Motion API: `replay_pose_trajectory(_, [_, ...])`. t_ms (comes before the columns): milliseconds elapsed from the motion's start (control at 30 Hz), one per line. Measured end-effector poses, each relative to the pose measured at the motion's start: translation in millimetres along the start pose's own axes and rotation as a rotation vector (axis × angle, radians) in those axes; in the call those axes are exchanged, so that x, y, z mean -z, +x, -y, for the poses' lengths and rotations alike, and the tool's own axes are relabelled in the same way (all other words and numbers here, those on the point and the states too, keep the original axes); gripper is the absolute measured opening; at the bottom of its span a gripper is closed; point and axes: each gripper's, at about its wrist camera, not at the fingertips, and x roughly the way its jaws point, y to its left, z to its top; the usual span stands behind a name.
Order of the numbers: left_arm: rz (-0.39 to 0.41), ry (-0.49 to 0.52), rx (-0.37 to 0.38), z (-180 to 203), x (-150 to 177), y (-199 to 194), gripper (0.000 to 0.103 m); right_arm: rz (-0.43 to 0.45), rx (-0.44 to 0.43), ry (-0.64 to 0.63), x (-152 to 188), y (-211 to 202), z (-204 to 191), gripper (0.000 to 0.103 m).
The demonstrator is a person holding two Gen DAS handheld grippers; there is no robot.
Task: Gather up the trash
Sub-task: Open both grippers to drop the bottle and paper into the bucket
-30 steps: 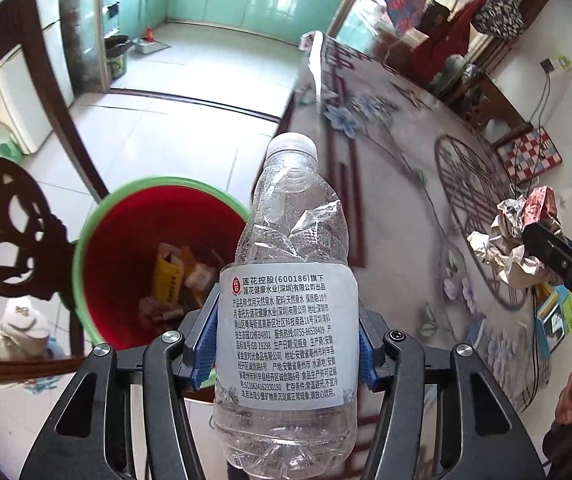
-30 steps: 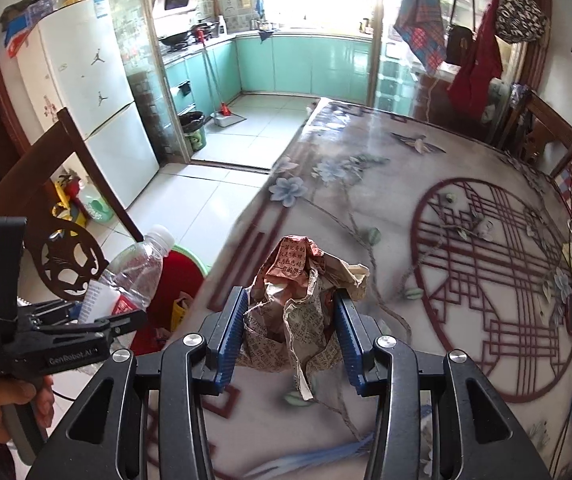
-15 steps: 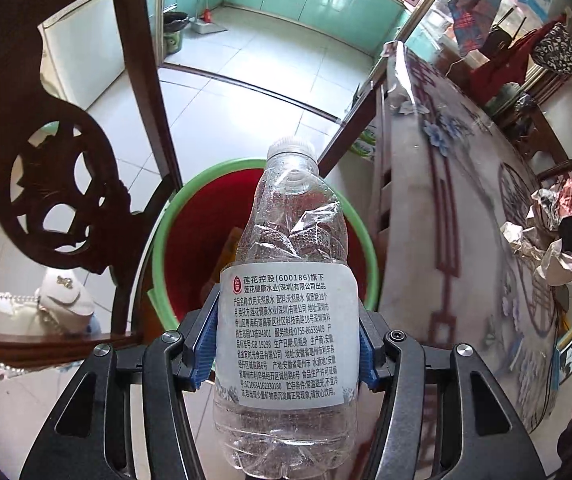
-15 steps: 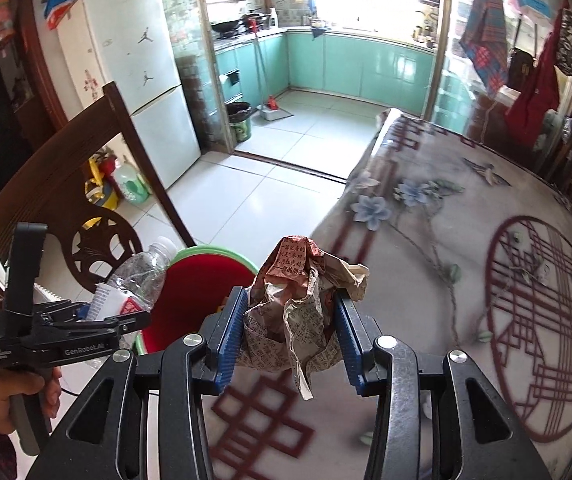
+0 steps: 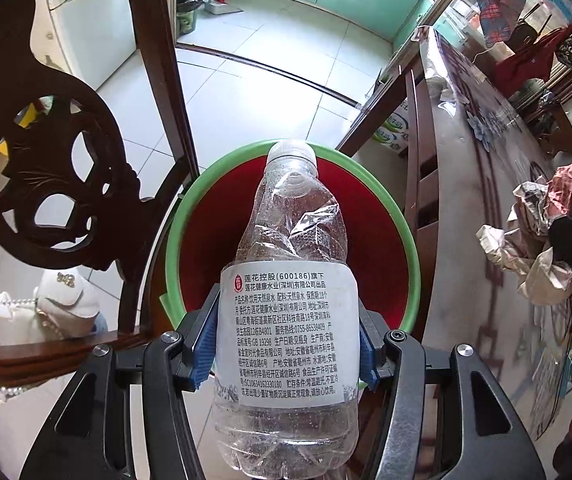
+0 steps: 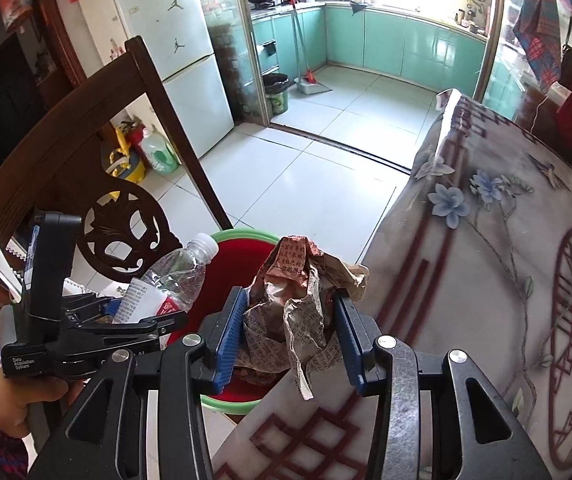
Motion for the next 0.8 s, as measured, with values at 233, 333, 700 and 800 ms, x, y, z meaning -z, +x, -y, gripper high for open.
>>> replay_pose_trajectory(233, [0.001,-0.022,-0.011,-4,-6,4,0.055,-0.004,-0.021,-0.021,-4,6,-4,0.044])
replay_pose_trajectory(333, [0.006,-0.035,-0.015,-7,-8,2,0.056,-0.002,-0.029,-0.036,-5,7,-8,0.045])
replay_pose_trajectory(700, [0.041,-0.054,-0.027,-6,-4,-11,0.065,0.0,-0.052,-0.038,-2,5,-8,0.05])
replay_pose_trajectory(800, [0.056,-0.06,-0.033,-4,-1,-16,0.074,0.008,-0.054,-0.035,2,-1,-6,0.053])
